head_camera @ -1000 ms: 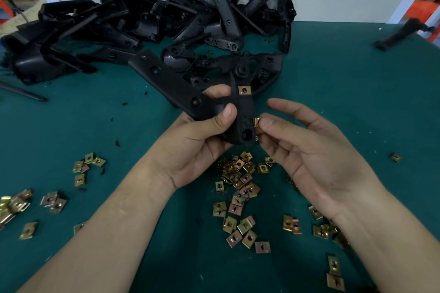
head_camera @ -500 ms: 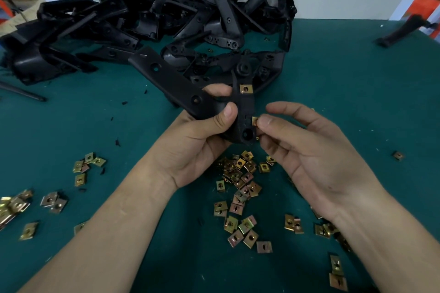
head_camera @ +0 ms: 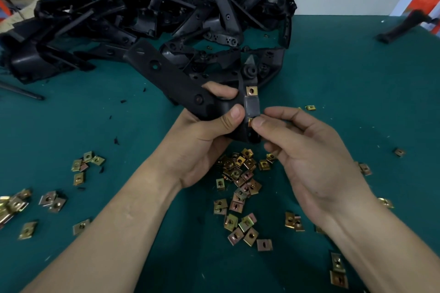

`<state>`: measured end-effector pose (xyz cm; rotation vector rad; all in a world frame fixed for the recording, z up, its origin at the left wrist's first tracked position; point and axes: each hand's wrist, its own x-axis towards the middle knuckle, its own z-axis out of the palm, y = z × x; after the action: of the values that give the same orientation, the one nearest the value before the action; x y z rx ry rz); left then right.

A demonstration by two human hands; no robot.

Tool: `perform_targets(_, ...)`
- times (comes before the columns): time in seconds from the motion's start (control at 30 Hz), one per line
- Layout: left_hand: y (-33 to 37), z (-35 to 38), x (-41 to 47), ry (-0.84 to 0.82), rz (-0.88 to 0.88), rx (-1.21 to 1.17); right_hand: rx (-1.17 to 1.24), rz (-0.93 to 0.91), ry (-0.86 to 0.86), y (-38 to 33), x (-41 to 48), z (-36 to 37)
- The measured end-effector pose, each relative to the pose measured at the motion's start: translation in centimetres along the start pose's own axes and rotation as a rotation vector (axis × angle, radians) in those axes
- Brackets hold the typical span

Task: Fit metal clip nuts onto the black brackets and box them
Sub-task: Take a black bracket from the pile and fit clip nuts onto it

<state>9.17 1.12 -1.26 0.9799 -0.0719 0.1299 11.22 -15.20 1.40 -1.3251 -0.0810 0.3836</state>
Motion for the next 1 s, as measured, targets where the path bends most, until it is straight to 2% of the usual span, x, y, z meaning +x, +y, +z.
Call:
perform_targets(0.3,0.3,-0.1,-0.1,0.019,-0.003,-0.011,-0.065,-0.123,-0.086,-0.3,0.1,-0.2)
perform_targets(0.43,0.4,0.3,-0.2,0.039,-0.047,-0.086,-0.137,-0.216,-0.053,-0.7,0.0,-0.3)
perform_targets(0.57,0.8,1.1,-0.7,0.012,-0.127,-0.095,0.059,-0.086,-0.14,-2.0,0.1,-0.7)
perform_targets(0.7,1.2,2.7,-1.3,0.082,-0.123,-0.115,-0.087,-0.158,-0.067,-3.0,0.0,-0.6)
perform_targets(0.8,1.3,4.1,-1.9,0.113,-0.124,-0.139,-0.065,-0.176,-0.039,-4.1,-1.0,-0.7)
perform_targets(1.0,1.2,8.6,-3.1,0.011,-0.201,-0.197,-0.023,-0.186,-0.024,-6.4,-5.0,-3.5)
